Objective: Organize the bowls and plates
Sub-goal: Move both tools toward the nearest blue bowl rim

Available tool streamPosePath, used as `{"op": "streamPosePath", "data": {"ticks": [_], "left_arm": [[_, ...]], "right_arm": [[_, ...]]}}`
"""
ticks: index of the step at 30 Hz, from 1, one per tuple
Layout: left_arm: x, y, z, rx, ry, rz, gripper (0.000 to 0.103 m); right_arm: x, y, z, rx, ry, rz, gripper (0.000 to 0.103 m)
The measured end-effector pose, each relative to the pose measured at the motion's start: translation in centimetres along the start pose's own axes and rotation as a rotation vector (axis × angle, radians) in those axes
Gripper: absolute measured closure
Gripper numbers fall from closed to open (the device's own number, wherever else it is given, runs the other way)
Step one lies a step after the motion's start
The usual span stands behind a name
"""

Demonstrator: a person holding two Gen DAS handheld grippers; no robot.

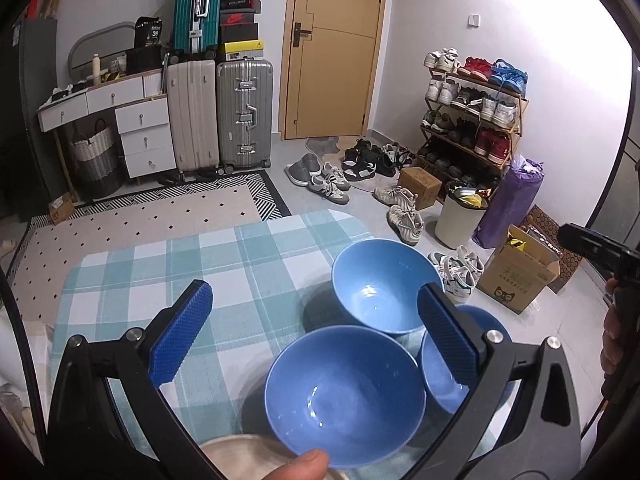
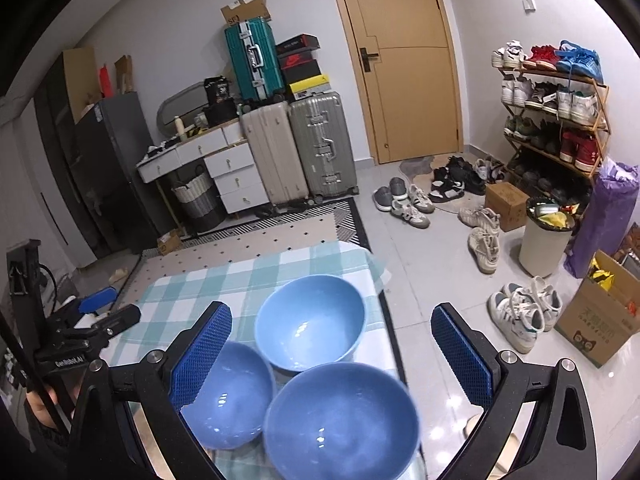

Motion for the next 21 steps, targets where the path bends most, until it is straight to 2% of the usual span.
{"op": "streamPosePath", "data": {"ticks": [8,21], "left_arm": [[6.0,-0.6,0.9,0.014,0.050,-0.002,0.001],[14.4,-1.5,-0.6,0.044,0.142,0.003,0.001]], "right_arm": [[3.3,-2.3,0.1,0.036,0.045,0.000,0.001],[8.5,-3.4,-1.7,0.053,0.144,0.021,0.001]]}}
Point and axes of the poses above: each gripper's, at about its wrist camera, not at the fingertips, and x roughly the way its jaws point, y to its left, z to its top, the point moved 7 cm from there along x, roughly the way its jaws point, and after that the axes turned 2 degrees about x, right-handed, at the moved point
